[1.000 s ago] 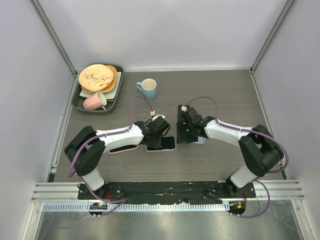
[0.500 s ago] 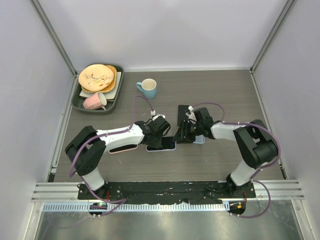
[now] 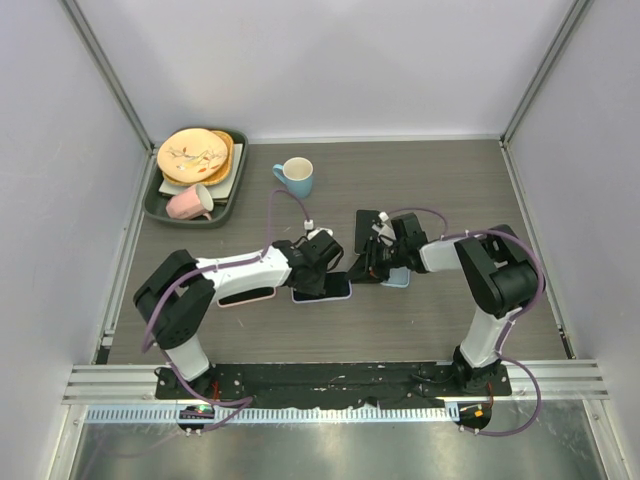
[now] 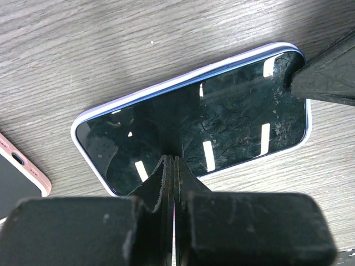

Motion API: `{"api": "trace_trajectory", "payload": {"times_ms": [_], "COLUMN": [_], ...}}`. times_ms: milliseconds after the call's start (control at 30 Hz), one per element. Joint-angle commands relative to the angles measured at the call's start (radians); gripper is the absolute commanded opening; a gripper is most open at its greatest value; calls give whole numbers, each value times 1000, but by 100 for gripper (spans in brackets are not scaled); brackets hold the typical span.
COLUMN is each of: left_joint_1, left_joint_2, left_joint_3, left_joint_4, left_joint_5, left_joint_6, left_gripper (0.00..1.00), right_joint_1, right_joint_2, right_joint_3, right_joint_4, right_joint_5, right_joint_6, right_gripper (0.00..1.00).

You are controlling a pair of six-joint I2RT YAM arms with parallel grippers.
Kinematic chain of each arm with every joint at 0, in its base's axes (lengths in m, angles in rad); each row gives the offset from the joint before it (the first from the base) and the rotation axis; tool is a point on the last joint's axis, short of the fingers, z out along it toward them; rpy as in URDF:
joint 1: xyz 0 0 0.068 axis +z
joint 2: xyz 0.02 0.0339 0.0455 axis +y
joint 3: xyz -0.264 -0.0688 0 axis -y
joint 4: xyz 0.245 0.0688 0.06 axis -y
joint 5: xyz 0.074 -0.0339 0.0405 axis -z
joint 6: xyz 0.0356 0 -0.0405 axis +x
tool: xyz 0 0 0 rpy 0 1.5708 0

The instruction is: Put the phone into the phone case

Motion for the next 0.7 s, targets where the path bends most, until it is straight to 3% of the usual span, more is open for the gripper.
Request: {"api": "trace_trajectory", "payload": {"times_ms": [0, 167, 333, 667], "left_joint_1": [2, 0, 0, 0], "left_joint_2": [55, 62, 73, 76], "left_joint_3": [8, 21, 25, 25], "left_joint_4": [-28, -23, -5, 5], "left_joint_5": [-27, -24, -7, -3], "left_joint_6": [14, 20, 19, 16], "left_gripper": [0, 0, 0, 0], "right_joint_1": [8, 8, 9, 122], "right_joint_2": [63, 101, 138, 123], "right_joint_3": [17, 27, 43, 115], "right_joint_4": [35, -20, -137, -330], "right_joint_5": [72, 108, 187, 467], "right_joint_6": [-15, -37, -116, -243], "right_gripper": [28, 10, 1, 1]}}
